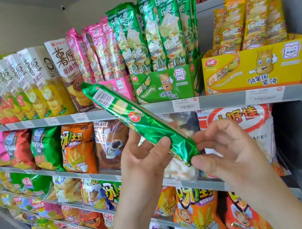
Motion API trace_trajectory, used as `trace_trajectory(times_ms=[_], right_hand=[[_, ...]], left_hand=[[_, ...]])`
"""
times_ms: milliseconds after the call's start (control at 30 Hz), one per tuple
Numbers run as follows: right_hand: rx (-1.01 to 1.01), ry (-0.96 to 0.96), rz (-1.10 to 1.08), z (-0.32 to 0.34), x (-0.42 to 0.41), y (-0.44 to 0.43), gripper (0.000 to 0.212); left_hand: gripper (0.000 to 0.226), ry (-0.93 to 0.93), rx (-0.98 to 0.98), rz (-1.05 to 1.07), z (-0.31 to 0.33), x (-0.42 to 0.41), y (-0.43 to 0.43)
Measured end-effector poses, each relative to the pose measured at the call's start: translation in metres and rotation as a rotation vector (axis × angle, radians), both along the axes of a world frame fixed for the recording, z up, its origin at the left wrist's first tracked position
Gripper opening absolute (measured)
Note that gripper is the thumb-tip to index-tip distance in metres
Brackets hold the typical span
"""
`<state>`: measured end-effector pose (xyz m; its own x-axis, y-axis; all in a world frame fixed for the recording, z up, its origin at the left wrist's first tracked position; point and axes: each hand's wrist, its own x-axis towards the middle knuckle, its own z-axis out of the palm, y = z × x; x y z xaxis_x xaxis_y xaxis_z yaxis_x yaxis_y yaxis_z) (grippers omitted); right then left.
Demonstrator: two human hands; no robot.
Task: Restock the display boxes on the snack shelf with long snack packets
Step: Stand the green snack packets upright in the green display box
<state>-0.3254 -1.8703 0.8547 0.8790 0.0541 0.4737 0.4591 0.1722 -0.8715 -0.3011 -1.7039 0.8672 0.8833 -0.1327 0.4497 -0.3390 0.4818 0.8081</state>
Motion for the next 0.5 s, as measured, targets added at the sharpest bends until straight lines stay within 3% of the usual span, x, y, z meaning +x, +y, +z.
trace_trajectory(times_ms=[133,300,400,500], right_hand=[[-0.149,0.035,0.045,-0.001,0.0,0.003,0.036],[-0.16,-0.113,-0.196,-0.007,0.001,0.01,0.037],[-0.346,-0.339,-0.431,-0.013,0.004,0.014,0.039],[-0.504,-0.558,-0.525,-0.018,0.005,0.017,0.031]], left_hand=[[0.055,0.044,-0.083,-0.08,-0.001,0.001,0.001],[0.059,0.081,-0.002,-0.032,0.001,0.001,0.007],[0.03,0.088,0.028,0.111,-0.001,0.002,0.007],[0.032,0.105,-0.001,0.235,-0.006,0.004,0.012]])
